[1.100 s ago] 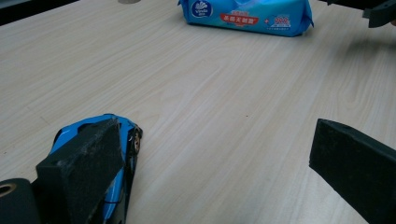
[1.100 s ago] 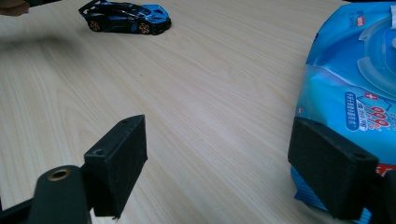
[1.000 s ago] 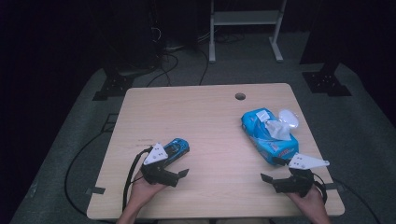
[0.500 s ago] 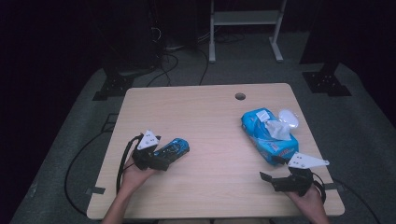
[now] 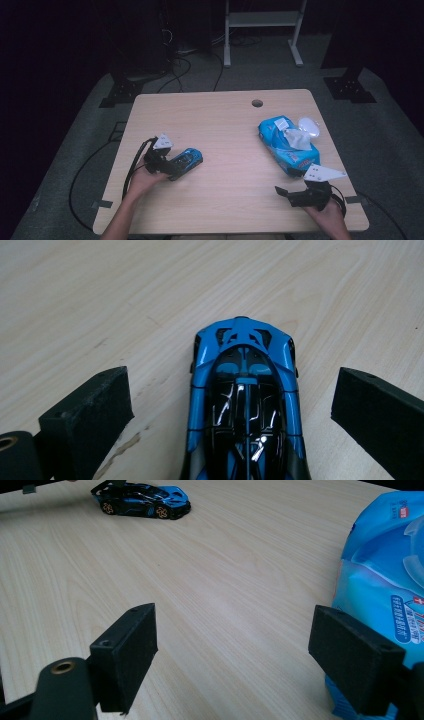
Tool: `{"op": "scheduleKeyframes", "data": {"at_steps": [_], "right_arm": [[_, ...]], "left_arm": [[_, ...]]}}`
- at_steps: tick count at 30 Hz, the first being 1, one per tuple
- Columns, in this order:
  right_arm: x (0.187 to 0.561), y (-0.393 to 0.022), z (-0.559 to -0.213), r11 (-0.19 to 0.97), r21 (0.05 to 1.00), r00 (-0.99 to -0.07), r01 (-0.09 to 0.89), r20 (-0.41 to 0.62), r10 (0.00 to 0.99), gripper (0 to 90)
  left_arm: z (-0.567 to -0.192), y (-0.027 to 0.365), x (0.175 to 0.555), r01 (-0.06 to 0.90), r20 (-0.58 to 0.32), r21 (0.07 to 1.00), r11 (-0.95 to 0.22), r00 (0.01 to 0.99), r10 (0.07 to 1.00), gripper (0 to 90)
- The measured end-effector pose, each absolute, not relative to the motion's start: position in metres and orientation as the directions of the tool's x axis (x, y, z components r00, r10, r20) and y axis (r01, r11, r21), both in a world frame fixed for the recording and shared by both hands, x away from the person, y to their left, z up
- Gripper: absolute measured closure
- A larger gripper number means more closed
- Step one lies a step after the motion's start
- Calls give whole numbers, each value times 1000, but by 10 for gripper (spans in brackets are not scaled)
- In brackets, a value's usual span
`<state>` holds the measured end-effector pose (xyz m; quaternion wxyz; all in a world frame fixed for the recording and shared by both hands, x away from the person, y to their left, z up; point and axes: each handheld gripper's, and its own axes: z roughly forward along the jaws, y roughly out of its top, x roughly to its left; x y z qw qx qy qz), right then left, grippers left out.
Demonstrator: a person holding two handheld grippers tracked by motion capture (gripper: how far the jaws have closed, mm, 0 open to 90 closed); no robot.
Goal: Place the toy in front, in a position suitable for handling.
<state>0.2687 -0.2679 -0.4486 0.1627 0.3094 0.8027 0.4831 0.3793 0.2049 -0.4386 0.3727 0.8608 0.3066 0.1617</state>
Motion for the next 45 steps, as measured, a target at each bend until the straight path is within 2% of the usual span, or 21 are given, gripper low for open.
{"op": "scheduleKeyframes", "data": {"at_steps": [3, 16, 24, 25, 37, 45], "right_arm": [[269, -268, -448, 341, 877, -758, 338, 39, 651, 185], [269, -265, -448, 348, 876, -765, 335, 37, 643, 185], [269, -265, -447, 355, 875, -766, 330, 28, 642, 185], [268, -265, -447, 354, 875, -765, 329, 27, 644, 185], [269, -264, -447, 359, 873, -764, 330, 24, 645, 185], [269, -263, -448, 365, 871, -766, 330, 21, 643, 185]], "left_arm": [[-447, 201, 385, 428, 23, 723, -542, 770, 638, 23], [-462, 197, 393, 458, 5, 666, -589, 787, 617, 56], [-465, 191, 390, 424, 55, 639, -642, 807, 588, 158], [-466, 191, 390, 432, 38, 637, -638, 809, 586, 171], [-465, 194, 391, 440, 18, 629, -641, 817, 577, 228], [-459, 188, 392, 436, 52, 592, -678, 819, 571, 269]]}}
